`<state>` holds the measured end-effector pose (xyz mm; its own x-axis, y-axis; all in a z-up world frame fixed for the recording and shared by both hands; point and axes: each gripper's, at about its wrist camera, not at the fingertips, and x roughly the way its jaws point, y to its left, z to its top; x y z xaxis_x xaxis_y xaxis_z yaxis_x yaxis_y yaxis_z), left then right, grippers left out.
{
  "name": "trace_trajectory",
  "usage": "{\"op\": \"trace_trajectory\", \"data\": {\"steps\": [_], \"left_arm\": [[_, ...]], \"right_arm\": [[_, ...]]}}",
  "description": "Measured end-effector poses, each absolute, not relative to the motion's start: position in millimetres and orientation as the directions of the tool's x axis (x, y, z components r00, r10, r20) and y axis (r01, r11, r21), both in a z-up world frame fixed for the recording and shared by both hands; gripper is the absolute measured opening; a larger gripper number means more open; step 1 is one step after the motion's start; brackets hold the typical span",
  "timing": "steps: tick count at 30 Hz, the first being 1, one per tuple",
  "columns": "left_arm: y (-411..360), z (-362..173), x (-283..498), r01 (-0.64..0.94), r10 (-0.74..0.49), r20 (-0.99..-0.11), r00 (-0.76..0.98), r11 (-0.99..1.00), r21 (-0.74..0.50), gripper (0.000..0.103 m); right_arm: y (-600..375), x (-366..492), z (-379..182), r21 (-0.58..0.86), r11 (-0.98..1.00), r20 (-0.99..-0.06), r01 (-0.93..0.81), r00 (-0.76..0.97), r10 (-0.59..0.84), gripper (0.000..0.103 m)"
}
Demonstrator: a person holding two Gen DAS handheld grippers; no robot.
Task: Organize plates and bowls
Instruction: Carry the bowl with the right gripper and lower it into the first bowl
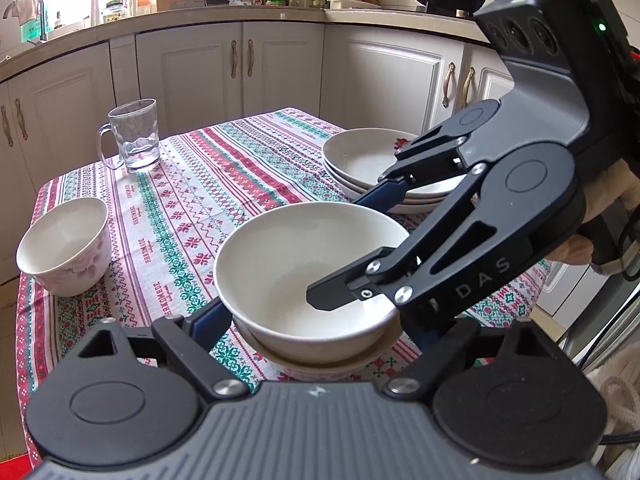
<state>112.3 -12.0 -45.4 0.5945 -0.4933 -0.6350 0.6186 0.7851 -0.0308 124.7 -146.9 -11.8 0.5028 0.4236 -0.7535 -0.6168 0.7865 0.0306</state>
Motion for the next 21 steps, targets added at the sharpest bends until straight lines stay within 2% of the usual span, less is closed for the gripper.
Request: {"op": "trace_trajectory", "data": {"steps": [11,17,21], "left_arm": [[-10.8,-47.0,114.4,0.628,-0.502,-0.637,0.585,0.778,-0.036,0.094],[-6.9,-41.0,105.8,0.634,-0.503,-0.618,0.604,0.774,-0.011,0.099],[-0.1,-38.1,100.2,0.632,-0.501,-0.618,0.606,0.775,-0.007,0.099]], "right_arm": [[-146.0,124.3,-11.9,0.027,0.787,-0.750,-0.616,0.508,0.423,0.072],[-148.2,117.9,-7.9,0.030,0.788,-0.728,-0.615,0.526,0.439,0.087],[-151.5,115.2,-8.3,0.042,0.794,-0.723,-0.607,0.530,0.443,0.092]]}}
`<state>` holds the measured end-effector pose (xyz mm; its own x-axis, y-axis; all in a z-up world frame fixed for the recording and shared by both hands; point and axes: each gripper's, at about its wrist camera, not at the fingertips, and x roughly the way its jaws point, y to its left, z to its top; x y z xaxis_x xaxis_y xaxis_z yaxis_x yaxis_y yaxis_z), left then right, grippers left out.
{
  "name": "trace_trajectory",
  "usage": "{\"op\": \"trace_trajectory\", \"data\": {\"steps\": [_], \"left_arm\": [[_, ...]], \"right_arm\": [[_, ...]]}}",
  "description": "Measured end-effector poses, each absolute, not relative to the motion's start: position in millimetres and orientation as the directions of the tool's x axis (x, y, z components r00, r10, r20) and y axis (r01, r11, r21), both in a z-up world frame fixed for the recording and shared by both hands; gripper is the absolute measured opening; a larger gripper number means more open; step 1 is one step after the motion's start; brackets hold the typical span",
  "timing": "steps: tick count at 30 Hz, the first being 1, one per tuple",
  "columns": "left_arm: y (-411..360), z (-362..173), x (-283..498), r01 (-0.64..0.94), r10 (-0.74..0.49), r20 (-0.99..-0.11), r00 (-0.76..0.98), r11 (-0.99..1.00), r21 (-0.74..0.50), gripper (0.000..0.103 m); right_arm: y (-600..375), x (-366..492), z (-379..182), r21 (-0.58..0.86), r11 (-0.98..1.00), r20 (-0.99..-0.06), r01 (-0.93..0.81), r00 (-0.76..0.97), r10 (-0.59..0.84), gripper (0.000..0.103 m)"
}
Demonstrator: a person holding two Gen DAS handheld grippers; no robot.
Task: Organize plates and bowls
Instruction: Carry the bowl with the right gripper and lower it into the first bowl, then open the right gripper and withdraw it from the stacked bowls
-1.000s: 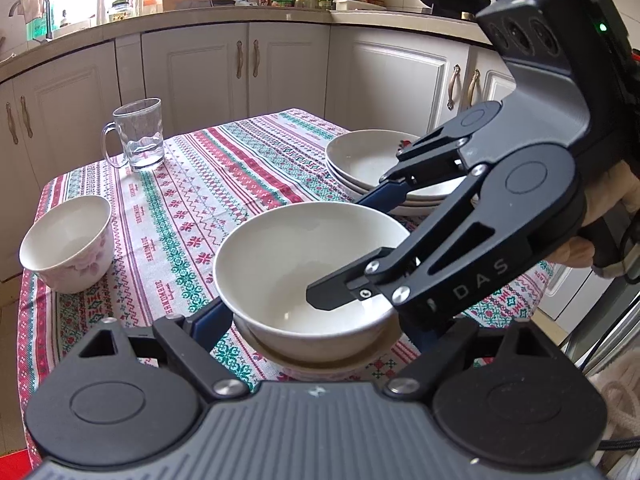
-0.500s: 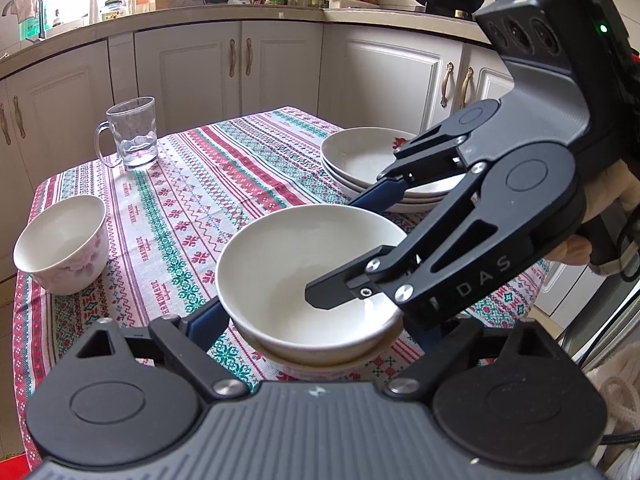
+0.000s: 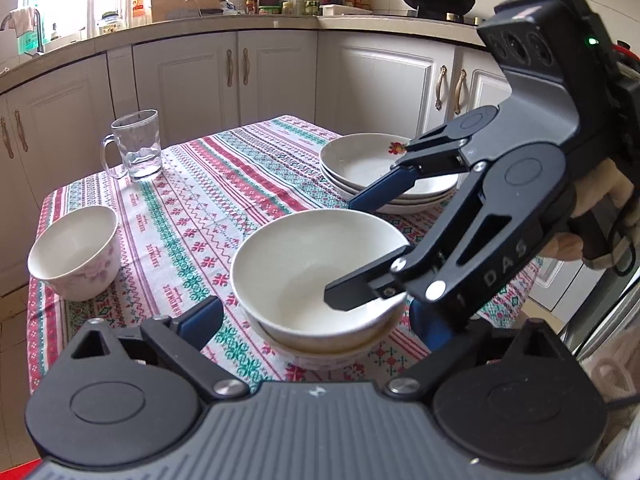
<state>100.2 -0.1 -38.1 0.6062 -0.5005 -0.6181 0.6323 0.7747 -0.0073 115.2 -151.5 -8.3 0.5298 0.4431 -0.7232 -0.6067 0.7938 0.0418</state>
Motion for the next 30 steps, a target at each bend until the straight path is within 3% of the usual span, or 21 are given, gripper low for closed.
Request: {"op": "trace_trajectory", "data": {"steps": [13,16,30], "left_arm": [[42.6,-39.7,98.9,0.550,-0.441,-0.617,0.652,0.835,-0.015,0.099],[52.9,-41.3,104.0,0.526,-0.425,-0.611,0.668,0.850,-0.016,0.099],[95.3,-45.3,135.9,0.385,-0.328,-0.572,0.752,0.923,-0.024,0.099]], "right_arm": [[-153.7,111.5,-14.4,0.034,0.824,-0.733,-0.565,0.547,0.405,0.094],[-150.4,111.3,-7.0,0.012,0.827,-0.728,-0.562,0.562,0.393,0.103],[-118.5,135.7,26.0,-0.071,0.774,-0.723,-0.629,0.567,0.394,0.103]]}}
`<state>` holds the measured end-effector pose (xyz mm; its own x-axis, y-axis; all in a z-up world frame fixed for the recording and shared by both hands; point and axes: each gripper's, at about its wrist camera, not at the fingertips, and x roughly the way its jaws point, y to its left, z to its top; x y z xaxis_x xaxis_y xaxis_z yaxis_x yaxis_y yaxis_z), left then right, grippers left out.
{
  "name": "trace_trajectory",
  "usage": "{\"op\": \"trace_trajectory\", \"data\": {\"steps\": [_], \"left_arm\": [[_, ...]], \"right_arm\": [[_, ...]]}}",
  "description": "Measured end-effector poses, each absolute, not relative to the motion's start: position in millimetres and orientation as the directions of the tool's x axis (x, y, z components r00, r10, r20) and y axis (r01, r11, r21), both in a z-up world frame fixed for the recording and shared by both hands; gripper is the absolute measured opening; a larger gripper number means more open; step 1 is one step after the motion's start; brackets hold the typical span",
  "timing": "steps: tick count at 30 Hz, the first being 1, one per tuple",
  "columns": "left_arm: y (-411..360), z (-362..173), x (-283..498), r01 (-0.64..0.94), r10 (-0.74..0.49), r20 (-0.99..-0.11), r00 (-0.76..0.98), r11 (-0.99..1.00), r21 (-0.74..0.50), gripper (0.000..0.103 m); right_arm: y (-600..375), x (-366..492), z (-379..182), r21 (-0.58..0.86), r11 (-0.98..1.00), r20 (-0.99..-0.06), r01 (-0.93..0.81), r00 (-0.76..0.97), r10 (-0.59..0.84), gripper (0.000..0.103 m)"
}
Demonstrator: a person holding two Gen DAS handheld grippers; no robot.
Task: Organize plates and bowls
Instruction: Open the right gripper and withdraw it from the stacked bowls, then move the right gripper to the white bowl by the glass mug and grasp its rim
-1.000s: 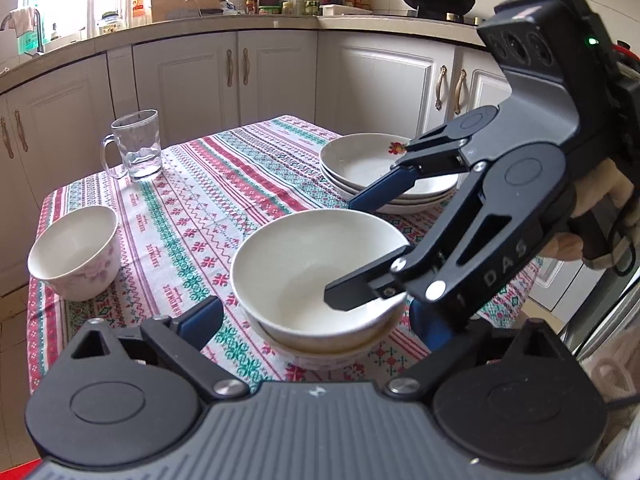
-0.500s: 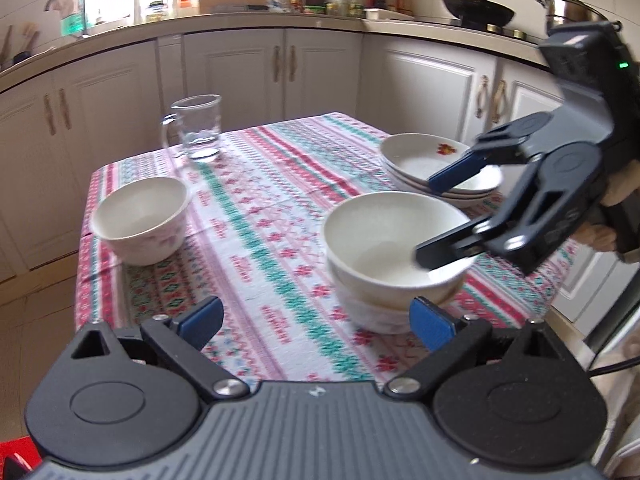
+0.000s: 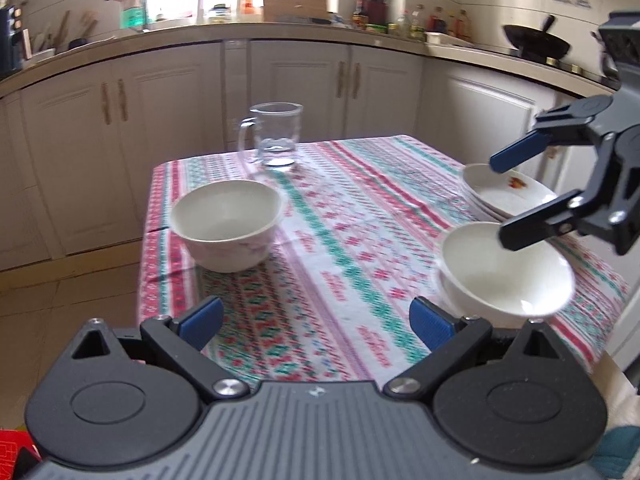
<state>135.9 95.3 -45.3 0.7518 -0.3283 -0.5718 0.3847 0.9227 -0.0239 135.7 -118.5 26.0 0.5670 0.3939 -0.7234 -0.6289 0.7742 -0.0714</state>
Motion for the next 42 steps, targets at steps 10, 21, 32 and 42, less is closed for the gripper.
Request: {"op": "trace_trajectory", "data": {"steps": [10,21,32,42], "left_arm": [[113.4,-59.8,176.8,0.297,-0.230,-0.573,0.787,0.955,0.024,0.099],[108.7,-73.4,216.8,0.295,-0.200,-0.556,0.807,0.952,0.085,0.099],[108.2,-85.1,237.7,0.313,-0.229,-0.555,0.800,0.948,0.059,0.099],[108.9,-86.4,244.4,0.318,-0.245,-0.539,0.806,0.947,0.045,0.096]], "right_arm": [[-82.8,190.1,37.8,-0.100,0.678,-0.758,-0.729,0.497,0.423,0.103],[-41.2,251.9,29.1,-0.052,0.593,-0.807,-0.804,0.383,0.449,0.103],[-6.2,297.9,5.8,-0.007,0.545,-0.833,-0.838,0.306,0.460,0.101],[4.5,334.5,-19.1,0.051,0.571,-0.846,-0.819,0.268,0.460,0.084]]}}
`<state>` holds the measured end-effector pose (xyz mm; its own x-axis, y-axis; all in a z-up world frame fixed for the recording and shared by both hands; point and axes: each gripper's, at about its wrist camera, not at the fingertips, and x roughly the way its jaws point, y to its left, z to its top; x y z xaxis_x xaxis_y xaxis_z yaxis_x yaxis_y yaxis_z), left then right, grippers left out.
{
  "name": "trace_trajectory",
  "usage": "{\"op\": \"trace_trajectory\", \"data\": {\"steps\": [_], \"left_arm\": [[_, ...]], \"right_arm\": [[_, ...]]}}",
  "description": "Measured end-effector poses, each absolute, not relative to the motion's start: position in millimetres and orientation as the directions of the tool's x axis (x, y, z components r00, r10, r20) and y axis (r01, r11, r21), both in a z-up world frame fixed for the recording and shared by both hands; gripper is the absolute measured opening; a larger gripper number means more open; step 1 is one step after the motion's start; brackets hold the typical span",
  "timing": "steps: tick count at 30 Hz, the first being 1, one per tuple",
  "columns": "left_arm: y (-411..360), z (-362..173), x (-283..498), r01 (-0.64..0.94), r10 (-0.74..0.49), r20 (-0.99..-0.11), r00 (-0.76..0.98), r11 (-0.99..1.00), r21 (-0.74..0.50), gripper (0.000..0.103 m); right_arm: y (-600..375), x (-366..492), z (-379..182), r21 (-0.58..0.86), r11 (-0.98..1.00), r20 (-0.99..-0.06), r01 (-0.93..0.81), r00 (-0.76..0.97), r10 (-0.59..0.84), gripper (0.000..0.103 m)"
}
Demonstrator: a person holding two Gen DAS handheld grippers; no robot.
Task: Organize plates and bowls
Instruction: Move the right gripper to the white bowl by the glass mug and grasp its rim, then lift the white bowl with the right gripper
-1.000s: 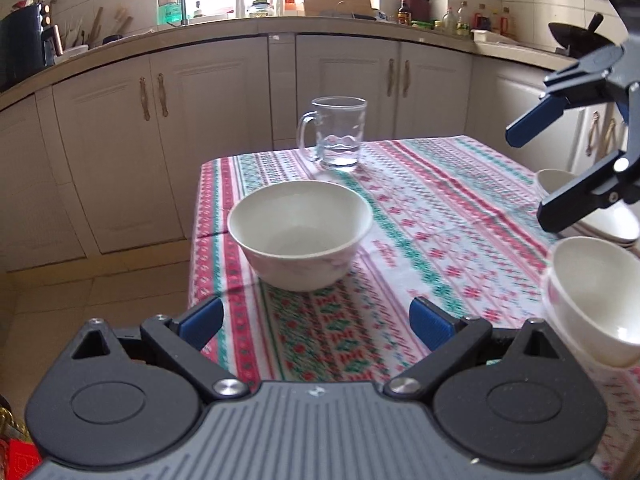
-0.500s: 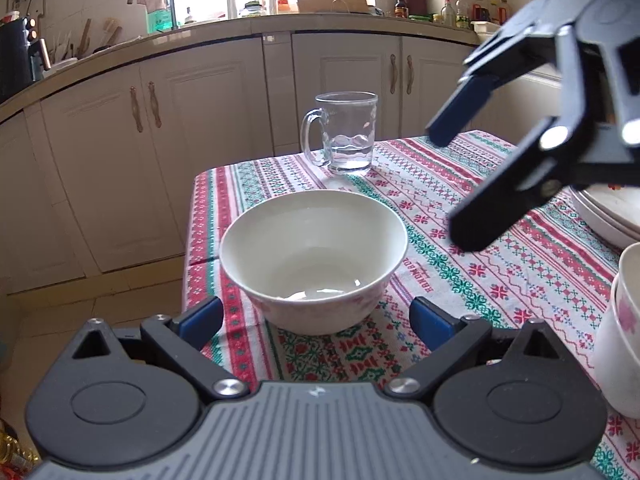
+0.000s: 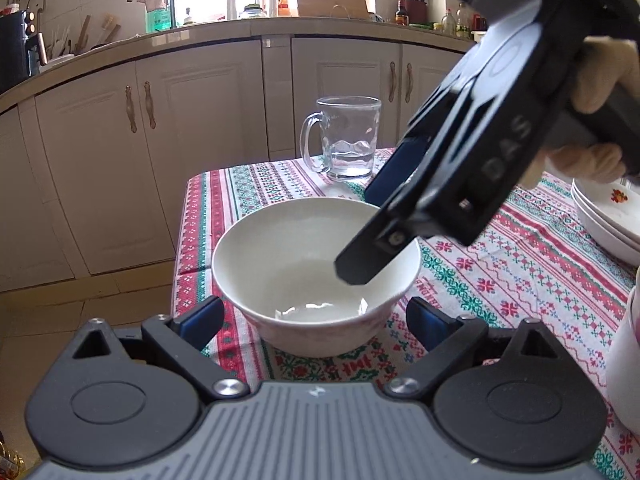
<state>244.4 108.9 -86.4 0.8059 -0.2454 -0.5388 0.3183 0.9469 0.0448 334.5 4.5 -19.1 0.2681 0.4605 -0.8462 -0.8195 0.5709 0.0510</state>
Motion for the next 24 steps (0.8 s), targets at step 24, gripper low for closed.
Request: {"op": "trace_trajectory", "data": {"steps": [24], "left_arm": [[107.0,-83.5,245.7,0.332,-0.246,-0.535,0.808,0.941,0.069,0.092]], "right_arm": [[16.4,360.1,-37.5,0.122,0.583,-0.830,-0.803,0.240,0.504,0.064]]}}
